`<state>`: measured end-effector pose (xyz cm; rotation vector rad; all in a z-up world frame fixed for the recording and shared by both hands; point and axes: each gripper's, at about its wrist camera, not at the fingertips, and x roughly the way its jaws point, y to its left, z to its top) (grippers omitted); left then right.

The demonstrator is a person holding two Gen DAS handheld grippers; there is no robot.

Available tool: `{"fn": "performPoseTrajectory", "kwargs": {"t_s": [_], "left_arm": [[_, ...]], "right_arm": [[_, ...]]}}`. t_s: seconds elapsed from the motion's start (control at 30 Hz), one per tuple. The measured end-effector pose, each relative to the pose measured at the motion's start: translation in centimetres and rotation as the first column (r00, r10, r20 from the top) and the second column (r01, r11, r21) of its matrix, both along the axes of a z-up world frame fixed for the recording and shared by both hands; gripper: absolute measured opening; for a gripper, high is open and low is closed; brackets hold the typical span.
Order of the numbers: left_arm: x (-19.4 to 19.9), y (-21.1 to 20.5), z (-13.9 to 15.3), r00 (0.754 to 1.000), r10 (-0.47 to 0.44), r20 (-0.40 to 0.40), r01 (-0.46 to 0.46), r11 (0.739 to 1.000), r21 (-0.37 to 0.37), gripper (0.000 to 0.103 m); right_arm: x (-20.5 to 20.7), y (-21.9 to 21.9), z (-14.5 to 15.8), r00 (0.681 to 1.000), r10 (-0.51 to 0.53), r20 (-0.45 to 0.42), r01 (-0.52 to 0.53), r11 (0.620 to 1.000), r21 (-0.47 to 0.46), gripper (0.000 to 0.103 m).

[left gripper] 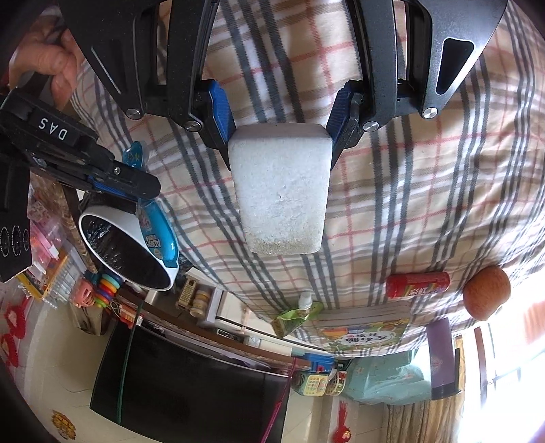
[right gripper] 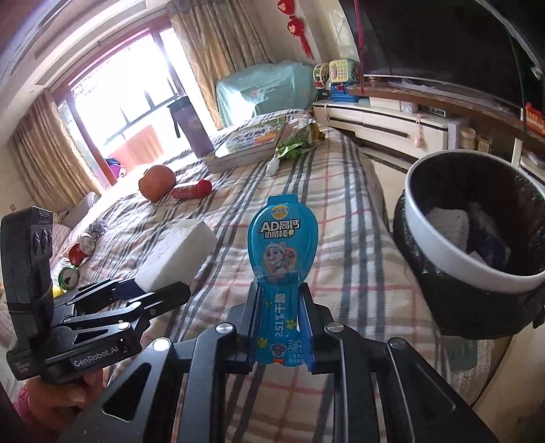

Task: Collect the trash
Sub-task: 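Carry the foam block and blue drink pouch over the trash bin with both tools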

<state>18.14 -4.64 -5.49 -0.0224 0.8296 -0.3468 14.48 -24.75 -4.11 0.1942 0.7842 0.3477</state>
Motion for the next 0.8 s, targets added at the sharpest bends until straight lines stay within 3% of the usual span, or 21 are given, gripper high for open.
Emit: {"fn": "performPoseTrajectory", "kwargs": {"t_s": [0.37, 0.8], "left_arm": [[0.7, -4.4, 1.8, 0.994, -0.108, 0.023, 0.108, 0.994, -0.024, 0.048], [1.1, -10.6, 3.6, 0.970, -0.236, 0.059, 0.238, 0.971, -0.013, 0.048]], "right_arm": [[-0.5, -4.7, 1.5, 0.996, -0.085, 0.021, 0.085, 0.996, -0.004, 0.020], [-0.7, -10.2, 2.5, 0.982, -0.188, 0.028, 0.189, 0.982, -0.027, 0.020]]}}
